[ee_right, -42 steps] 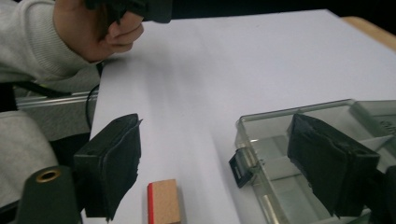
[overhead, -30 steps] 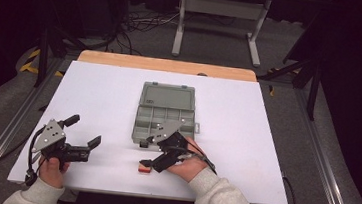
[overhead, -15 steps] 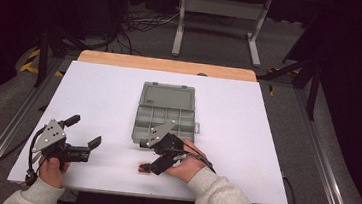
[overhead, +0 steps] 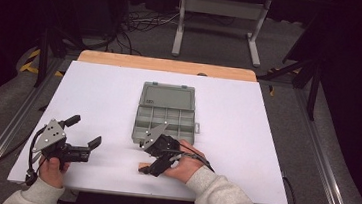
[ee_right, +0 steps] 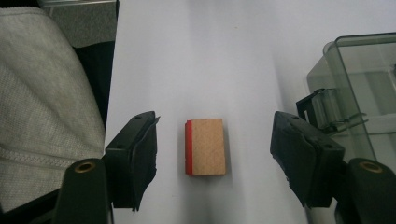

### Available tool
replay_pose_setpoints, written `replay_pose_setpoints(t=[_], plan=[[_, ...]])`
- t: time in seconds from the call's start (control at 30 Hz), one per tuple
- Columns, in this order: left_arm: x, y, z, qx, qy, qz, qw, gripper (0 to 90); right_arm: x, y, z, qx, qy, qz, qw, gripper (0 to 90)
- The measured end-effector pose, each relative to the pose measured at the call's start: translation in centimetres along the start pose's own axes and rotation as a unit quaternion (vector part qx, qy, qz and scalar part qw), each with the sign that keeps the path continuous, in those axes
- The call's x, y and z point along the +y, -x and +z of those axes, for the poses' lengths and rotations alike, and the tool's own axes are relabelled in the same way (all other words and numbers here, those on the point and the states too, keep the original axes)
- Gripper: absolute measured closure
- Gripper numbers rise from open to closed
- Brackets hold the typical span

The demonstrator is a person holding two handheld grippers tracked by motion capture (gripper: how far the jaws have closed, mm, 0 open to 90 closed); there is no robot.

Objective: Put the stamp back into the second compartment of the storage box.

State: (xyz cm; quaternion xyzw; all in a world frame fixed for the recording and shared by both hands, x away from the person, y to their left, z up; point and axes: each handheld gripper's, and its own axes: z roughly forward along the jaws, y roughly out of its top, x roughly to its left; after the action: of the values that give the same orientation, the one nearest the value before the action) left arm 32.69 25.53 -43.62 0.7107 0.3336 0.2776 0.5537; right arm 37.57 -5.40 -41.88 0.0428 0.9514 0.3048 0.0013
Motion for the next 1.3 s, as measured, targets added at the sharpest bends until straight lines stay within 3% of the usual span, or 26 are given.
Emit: replay_pose_setpoints(t=[0.43, 0.9, 1.3], plan=[[0.0, 0.0, 0.0, -0.003, 0.002, 0.001, 1.0, 1.0, 0.1, -0.1, 1.3, 0.021, -0.047, -0.013, 0.9986, 38.3], [0.1, 0.1, 0.0, -0.002, 0.002, 0.002, 1.0, 1.0, 0.2, -0.4, 2.1, 0.004, -0.077, -0.035, 0.9964, 50.9], [0.0, 0.1, 0.0, -0.003, 0.002, 0.003, 1.0, 1.0, 0.2, -0.4, 2.4, 0.007, -0.09, -0.045, 0.9949, 63.9]])
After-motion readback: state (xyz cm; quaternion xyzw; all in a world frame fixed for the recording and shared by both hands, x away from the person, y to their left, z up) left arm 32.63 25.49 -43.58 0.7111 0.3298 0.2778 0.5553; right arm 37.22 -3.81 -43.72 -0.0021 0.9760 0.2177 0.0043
